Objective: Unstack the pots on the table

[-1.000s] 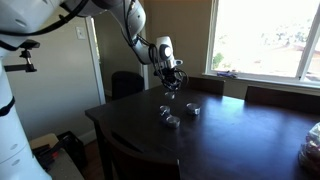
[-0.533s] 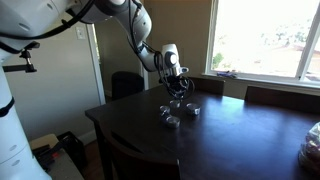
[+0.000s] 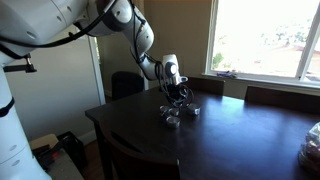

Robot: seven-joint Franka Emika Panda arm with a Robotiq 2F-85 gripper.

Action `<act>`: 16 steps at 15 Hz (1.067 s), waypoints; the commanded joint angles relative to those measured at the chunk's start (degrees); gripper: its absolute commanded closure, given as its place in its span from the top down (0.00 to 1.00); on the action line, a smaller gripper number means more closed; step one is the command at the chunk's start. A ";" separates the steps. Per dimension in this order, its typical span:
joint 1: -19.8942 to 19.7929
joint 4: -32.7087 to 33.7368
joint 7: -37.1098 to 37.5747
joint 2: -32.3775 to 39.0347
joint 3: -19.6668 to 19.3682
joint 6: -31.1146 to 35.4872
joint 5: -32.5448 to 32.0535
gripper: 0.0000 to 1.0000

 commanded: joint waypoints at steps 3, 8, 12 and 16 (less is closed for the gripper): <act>2.05 -0.02 0.95 -1.15 -2.85 -1.06 -4.10 0.61; 0.87 -4.96 -1.42 -9.01 -0.95 -3.84 -4.81 0.93; -1.26 -6.61 -3.76 -15.58 3.13 -13.35 0.00 1.00; -2.16 -12.46 -3.82 -22.65 4.57 -18.93 3.01 1.00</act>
